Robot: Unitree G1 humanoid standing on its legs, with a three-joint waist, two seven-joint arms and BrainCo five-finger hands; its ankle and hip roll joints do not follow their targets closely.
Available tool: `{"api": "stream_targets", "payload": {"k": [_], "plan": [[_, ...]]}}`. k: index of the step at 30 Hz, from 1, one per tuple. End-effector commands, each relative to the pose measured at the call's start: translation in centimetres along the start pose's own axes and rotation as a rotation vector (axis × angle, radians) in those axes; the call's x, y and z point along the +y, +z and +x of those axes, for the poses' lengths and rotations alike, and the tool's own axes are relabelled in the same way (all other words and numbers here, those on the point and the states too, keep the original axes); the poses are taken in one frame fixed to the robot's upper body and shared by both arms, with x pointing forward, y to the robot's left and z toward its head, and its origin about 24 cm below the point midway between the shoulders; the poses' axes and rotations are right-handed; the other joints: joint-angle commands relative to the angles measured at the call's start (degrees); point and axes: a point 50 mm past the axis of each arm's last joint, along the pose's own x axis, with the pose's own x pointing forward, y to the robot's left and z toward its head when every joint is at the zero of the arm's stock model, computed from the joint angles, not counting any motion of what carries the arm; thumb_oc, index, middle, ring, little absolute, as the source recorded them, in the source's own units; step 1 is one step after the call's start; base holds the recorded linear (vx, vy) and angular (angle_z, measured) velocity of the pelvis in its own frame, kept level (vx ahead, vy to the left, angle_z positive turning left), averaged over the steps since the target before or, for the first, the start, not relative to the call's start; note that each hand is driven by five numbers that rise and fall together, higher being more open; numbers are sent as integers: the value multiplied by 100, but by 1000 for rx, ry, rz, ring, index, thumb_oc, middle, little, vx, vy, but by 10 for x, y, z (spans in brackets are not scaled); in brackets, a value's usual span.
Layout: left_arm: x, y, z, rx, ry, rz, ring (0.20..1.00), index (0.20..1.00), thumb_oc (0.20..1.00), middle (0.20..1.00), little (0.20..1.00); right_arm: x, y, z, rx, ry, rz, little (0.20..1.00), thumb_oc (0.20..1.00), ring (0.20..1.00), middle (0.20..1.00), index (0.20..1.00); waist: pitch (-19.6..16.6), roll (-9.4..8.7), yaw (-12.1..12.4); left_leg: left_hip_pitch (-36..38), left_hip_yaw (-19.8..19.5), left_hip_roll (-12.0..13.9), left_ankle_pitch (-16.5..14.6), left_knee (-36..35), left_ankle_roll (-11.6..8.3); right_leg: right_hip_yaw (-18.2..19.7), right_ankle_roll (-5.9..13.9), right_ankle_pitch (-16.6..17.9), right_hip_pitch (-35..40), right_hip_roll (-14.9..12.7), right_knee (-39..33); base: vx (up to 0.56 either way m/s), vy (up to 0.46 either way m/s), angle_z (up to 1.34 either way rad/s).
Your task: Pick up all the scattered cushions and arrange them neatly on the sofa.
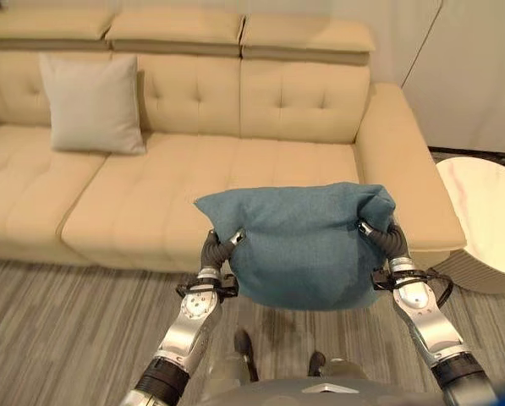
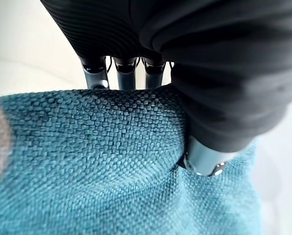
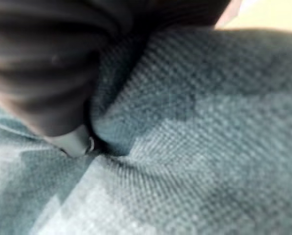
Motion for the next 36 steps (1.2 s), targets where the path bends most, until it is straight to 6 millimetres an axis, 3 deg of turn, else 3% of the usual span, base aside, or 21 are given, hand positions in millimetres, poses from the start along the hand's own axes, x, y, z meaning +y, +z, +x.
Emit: {"api": "stream_targets", "payload": {"k": [1, 2, 4, 7, 8, 11, 14, 17, 20, 22, 25, 26, 27, 28, 31, 36], "plan": [[-11, 45, 7, -231, -69, -31, 200, 200, 200, 200, 200, 1, 61, 22, -300, -14, 60, 200, 200, 200, 200, 200, -10, 91, 207, 325, -102, 109, -395, -102, -248, 139, 298, 95, 104, 175, 569, 138, 310, -32], [-10, 48, 8, -245, -76, -14, 200, 200, 200, 200, 200, 5, 65, 23, -316, -3, 76, 200, 200, 200, 200, 200, 57, 135, 189, 502, -107, 41, -438, -240, -123, 311, 413, 329, -250, 110, 1380, 101, 192, -23], [-11, 49, 8, -247, -82, -8, 200, 200, 200, 200, 200, 7, 65, 22, -317, 3, 82, 200, 200, 200, 200, 200, 81, 143, 180, 566, -119, 24, -474, -265, -107, 377, 407, 356, -363, 135, 1498, 115, 133, -2], [-12, 49, 7, -253, -92, -14, 200, 200, 200, 200, 200, 7, 67, 22, -328, 10, 72, 200, 200, 200, 200, 200, 96, 167, 127, 720, -222, -54, -535, -368, -110, 552, 303, 240, -554, 324, 1111, 145, 26, 14], [-14, 47, 6, -247, -102, -18, 200, 200, 200, 200, 200, 7, 69, 23, -339, 11, 71, 200, 200, 200, 200, 200, 89, 133, 85, 785, -307, -126, -571, -409, -117, 626, 267, 319, -591, 427, 556, 160, -29, 22], [-15, 48, 7, -250, -110, -23, 200, 200, 200, 200, 200, 4, 73, 25, -354, 2, 68, 200, 200, 200, 200, 200, 101, 61, 28, 887, -446, -230, -637, -452, -140, 743, 317, 653, -730, 550, -212, 171, -55, 24], [-17, 53, 10, -272, -126, -23, 200, 200, 200, 200, 200, 3, 74, 25, -363, 7, 64, 200, 200, 200, 200, 200, 107, 2, -20, 1004, -545, -293, -742, -462, -188, 571, 350, 885, -685, 512, -661, 192, -118, 19], [-22, 48, 8, -252, -142, -39, 200, 200, 200, 200, 200, -1, 67, 22, -341, 0, 57, 200, 200, 200, 200, 200, -6, 6, -105, 1062, -601, -256, -921, -327, -308, 627, 259, 843, -453, 592, -753, 229, -151, 33], [-26, 45, 6, -238, -169, -38, 200, 200, 200, 200, 200, -7, 59, 17, -311, -11, 50, 200, 200, 200, 200, 200, -65, -6, -220, 1019, -596, -106, -1088, 159, -515, 539, 151, 746, -193, 626, -867, 210, -179, 24], [-30, 46, 6, -237, -184, -55, 200, 200, 200, 200, 200, -14, 56, 14, -299, -21, 38, 200, 200, 200, 200, 200, 31, -100, -235, 449, -611, 82, -921, 1504, -726, 486, -10, 671, 43, 579, -965, 141, -191, 29], [-31, 46, 6, -234, -186, -71, 200, 200, 200, 200, 200, -17, 53, 14, -283, -29, 38, 200, 200, 200, 200, 200, 91, -162, -190, -42, -553, 211, -823, 2028, -693, 435, -103, 585, 210, 583, -1071, 129, -112, 28], [-30, 45, 4, -227, -184, -72, 200, 200, 200, 200, 200, -18, 53, 13, -280, -35, 39, 200, 200, 200, 200, 200, 70, -201, -135, -183, -558, 192, -938, 1702, -589, 465, -66, 550, 297, 587, -1160, 214, -56, -8], [-30, 44, 4, -222, -179, -67, 200, 200, 200, 200, 200, -18, 53, 13, -281, -35, 36, 200, 200, 200, 200, 200, 71, -208, -95, -302, -609, 156, -848, 1489, -554, 510, -62, 535, 341, 620, -1189, 309, -19, -1], [-29, 43, 3, -220, -174, -70, 200, 200, 200, 200, 200, -17, 52, 13, -278, -34, 41, 200, 200, 200, 200, 200, 74, -171, -1, -348, -823, 51, -577, 933, -561, 618, -62, 457, 453, 707, -1204, 255, 6, -9], [-26, 46, 2, -233, -155, -80, 200, 200, 200, 200, 200, -14, 51, 15, -269, -27, 45, 200, 200, 200, 200, 200, 128, -112, 183, -663, -1312, -103, -146, 473, -666, 894, -130, 262, 686, 866, -1168, 236, 45, -63], [-21, 49, 1, -248, -149, -59, 200, 200, 200, 200, 200, -9, 56, 18, -289, -1, 22, 200, 200, 200, 200, 200, -105, -65, 285, -37, -1149, -136, -322, 109, -453, 1099, -46, -19, 740, 773, -689, 296, 190, -74]]}}
